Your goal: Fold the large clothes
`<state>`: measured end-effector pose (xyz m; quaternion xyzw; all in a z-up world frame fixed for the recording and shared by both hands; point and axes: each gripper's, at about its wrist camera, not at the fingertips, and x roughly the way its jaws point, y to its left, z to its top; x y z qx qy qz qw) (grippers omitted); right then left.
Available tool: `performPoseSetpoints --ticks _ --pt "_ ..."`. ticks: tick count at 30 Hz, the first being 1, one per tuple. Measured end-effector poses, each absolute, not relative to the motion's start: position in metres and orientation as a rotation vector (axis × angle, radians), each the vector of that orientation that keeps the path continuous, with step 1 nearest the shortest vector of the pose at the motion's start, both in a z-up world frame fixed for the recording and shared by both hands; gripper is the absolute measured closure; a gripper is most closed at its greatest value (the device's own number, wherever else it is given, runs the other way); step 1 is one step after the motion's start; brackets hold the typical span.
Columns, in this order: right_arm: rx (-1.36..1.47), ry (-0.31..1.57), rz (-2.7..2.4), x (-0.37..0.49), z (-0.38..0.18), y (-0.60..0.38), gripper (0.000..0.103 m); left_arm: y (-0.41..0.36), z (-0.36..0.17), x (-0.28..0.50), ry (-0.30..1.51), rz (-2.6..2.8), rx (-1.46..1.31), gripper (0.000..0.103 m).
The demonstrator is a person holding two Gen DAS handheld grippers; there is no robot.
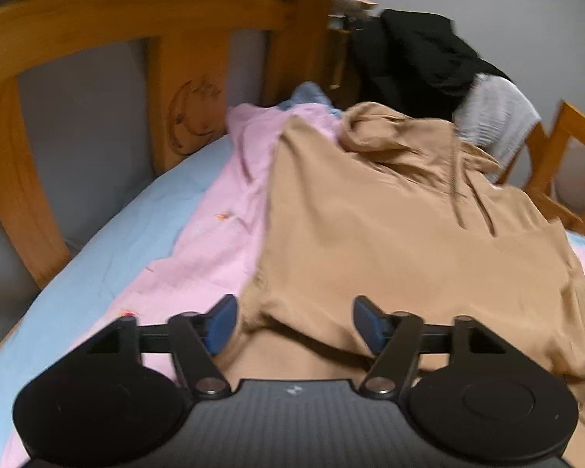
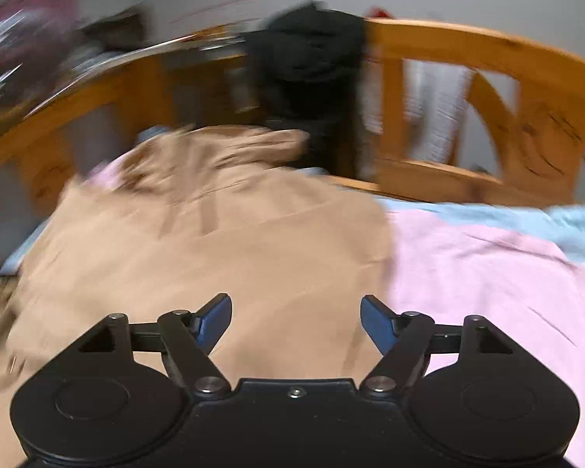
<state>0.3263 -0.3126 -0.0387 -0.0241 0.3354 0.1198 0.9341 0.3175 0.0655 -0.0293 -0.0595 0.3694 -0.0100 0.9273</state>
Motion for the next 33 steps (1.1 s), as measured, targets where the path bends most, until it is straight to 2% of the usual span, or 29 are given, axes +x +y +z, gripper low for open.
performPoseSetpoints --ticks 4,6,8,9,12,15,18,22,25,26,28,30,33 --pt "-0.191 0.705 0.285 0.316 -0.066 -0.273 0.025 0.043 -0.046 0.327 0.823 0.041 0.018 0.027" --pt "-0.248 0.743 0.234 0.321 -0.088 -0.266 0.024 0.041 -0.056 0.333 0.854 0.082 0.022 0.022" --pt "-0.202 0.755 0.202 0.325 -0.104 -0.276 0.014 0.044 -0.055 0.334 0.859 0.087 -0.003 0.021" --pt "-0.16 0.764 0.198 0.327 -0.104 -0.282 0.014 0.046 -0.051 0.333 0.87 0.079 -0.009 0.022" --pt "-0.079 0.759 0.237 0.327 -0.079 -0.293 0.017 0.056 -0.028 0.332 0.874 0.04 0.001 0.022" --pt "-0.061 0.682 0.306 0.352 -0.039 -0.299 0.01 0.059 0.009 0.342 0.844 -0.007 0.04 0.011" --pt "-0.07 0.633 0.306 0.418 -0.014 -0.293 0.009 0.053 0.035 0.369 0.812 -0.017 0.055 0.005" --pt "-0.005 0.631 0.207 0.527 -0.012 -0.288 0.019 0.036 0.042 0.425 0.772 -0.046 0.039 0.002" --pt "-0.016 0.636 0.134 0.586 -0.017 -0.284 0.021 0.032 0.034 0.466 0.707 -0.044 -0.026 0.003" --pt "-0.019 0.646 0.118 0.6 -0.02 -0.284 0.026 0.032 0.029 0.479 0.692 -0.032 -0.042 0.004" --pt "-0.006 0.67 0.088 0.622 -0.025 -0.285 0.035 0.033 0.013 0.511 0.697 -0.003 -0.073 0.017" --pt "0.011 0.713 0.071 0.646 -0.032 -0.287 0.04 0.034 -0.001 0.536 0.704 0.01 -0.118 0.022" --pt "0.023 0.759 0.055 0.665 -0.048 -0.284 0.045 0.035 -0.018 0.566 0.718 0.033 -0.17 0.025"
